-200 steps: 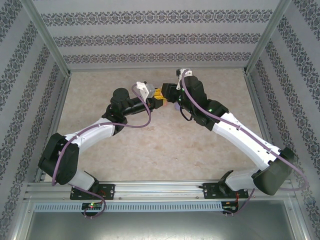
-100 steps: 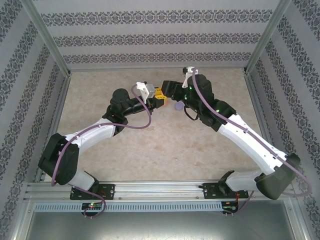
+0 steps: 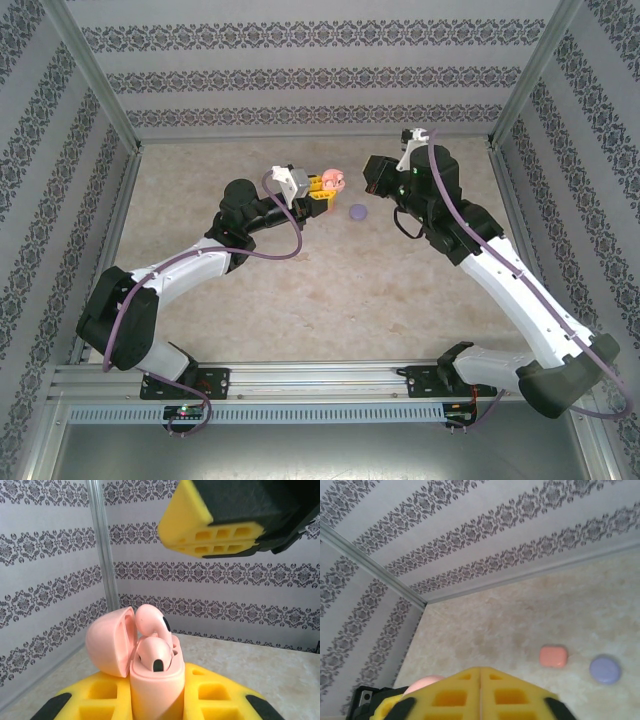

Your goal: Insert the wireless bluetooth earbuds into the charging case

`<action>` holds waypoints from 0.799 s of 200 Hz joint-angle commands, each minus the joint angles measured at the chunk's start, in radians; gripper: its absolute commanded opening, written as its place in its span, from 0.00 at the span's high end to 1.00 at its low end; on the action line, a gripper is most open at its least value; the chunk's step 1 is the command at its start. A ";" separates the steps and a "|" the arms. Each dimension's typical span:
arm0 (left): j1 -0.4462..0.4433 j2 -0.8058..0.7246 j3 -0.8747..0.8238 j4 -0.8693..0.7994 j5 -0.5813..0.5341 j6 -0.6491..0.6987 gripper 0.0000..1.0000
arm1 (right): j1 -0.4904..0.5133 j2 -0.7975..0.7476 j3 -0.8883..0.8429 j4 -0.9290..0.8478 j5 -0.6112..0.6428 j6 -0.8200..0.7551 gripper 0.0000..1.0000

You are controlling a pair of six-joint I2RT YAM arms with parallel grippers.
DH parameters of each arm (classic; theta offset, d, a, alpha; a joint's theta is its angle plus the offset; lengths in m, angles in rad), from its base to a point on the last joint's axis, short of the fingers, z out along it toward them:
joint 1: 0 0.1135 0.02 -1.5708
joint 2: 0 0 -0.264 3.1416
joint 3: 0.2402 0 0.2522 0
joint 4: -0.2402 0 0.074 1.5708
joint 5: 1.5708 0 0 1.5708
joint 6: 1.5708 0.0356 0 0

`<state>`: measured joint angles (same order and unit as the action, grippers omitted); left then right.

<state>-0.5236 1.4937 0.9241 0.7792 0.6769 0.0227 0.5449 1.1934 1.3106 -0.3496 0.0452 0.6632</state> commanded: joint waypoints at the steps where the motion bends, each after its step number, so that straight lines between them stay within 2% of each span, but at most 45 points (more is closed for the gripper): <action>1: -0.010 -0.038 -0.010 0.061 0.021 0.020 1.00 | -0.003 0.013 -0.012 -0.018 -0.059 0.014 0.99; 93: -0.010 -0.042 -0.005 0.055 0.023 0.019 1.00 | 0.059 0.069 -0.002 0.001 -0.084 0.031 1.00; 160: -0.011 -0.037 -0.008 0.036 0.011 0.030 1.00 | 0.061 0.033 0.010 -0.012 -0.056 0.019 1.00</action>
<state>-0.5236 1.4818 0.9237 0.7792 0.6769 0.0257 0.6003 1.2591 1.3022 -0.3595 -0.0273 0.6827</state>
